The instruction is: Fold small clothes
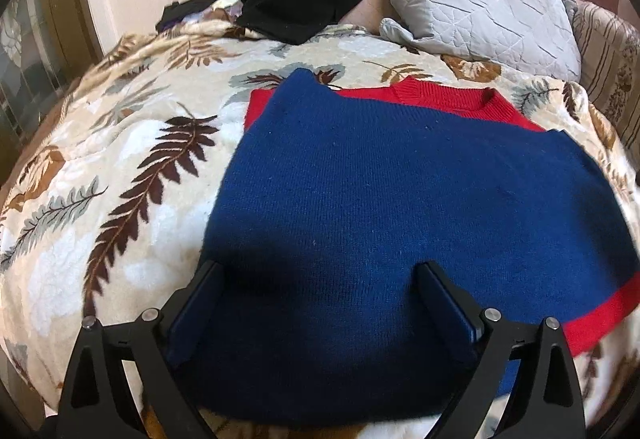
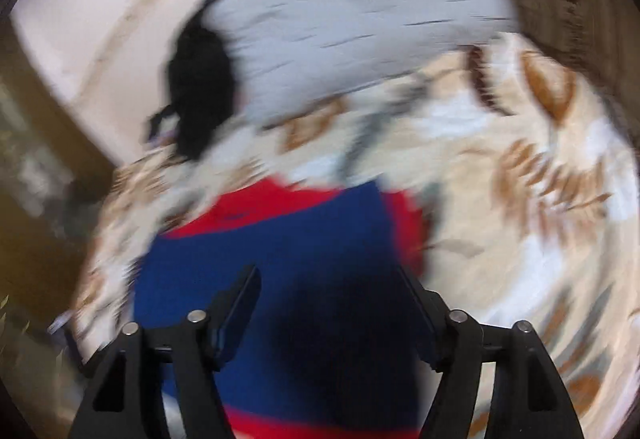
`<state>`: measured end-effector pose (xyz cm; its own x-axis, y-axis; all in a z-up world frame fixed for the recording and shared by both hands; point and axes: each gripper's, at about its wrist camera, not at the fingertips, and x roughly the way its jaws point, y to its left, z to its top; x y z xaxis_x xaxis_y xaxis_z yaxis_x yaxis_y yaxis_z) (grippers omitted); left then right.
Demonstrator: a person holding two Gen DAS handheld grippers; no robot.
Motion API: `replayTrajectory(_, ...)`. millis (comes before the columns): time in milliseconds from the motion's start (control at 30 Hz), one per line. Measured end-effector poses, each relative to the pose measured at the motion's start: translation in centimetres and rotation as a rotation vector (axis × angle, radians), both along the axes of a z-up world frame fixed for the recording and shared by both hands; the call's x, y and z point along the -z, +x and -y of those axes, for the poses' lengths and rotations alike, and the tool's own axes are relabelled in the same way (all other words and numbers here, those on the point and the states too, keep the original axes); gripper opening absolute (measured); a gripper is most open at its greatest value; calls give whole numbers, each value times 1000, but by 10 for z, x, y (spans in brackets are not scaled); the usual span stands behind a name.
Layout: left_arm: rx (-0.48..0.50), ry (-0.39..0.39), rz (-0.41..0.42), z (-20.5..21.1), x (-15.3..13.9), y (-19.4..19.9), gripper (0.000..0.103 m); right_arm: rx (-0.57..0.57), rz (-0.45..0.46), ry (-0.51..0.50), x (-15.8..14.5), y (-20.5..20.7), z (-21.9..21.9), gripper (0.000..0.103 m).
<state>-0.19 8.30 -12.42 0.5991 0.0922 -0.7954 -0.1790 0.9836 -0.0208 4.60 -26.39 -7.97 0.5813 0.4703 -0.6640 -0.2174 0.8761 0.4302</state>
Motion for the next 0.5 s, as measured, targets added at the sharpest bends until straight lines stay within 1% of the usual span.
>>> replayTrajectory(33, -17, -44, 29, -7, -12, -9, 96, -20, -15, 12, 6, -10, -6, 78)
replayTrajectory(67, -28, -85, 80, -15, -25, -22, 96, -43, -51, 30, 17, -15, -12, 78)
replayTrajectory(100, -33, -102, 123, -21, -35, -34, 96, -51, -79, 36, 28, -21, -14, 78)
replayTrajectory(133, -47, -101, 163, -30, -44, -49, 96, -45, -108, 33, 43, -26, -16, 78)
replayTrajectory(167, -70, -107, 155, -38, -42, -56, 96, -39, -126, 30, 53, -25, -16, 78)
replayTrajectory(200, -89, -156, 107, -49, -29, -58, 96, -26, -150, 38, 65, -26, -14, 78)
replayTrajectory(233, -78, -222, 29, -58, -8, -55, 68, -16, -141, 57, 69, -27, -12, 78)
replayTrajectory(267, -88, -263, -70, -66, 15, -50, 34, -11, -128, 62, 68, -28, -10, 78)
replayTrajectory(300, -112, -310, -57, -75, 22, -54, 33, -11, -133, 66, 67, -28, -10, 78)
replayTrajectory(333, -116, -324, -40, -78, 16, -58, 27, -11, -139, 67, 65, -28, -9, 78)
replayTrajectory(367, -107, -318, -38, -75, 8, -61, 21, -10, -136, 59, 64, -28, -8, 78)
replayTrajectory(400, -94, -290, -20, -70, 1, -64, 21, -9, -136, 51, 63, -30, -8, 78)
replayTrajectory(467, -70, -252, -26, -63, -5, -65, 21, -8, -150, 65, 67, -28, -4, 78)
replayTrajectory(500, -66, -263, -22, -63, -10, -67, 22, -5, -154, 80, 66, -28, -2, 78)
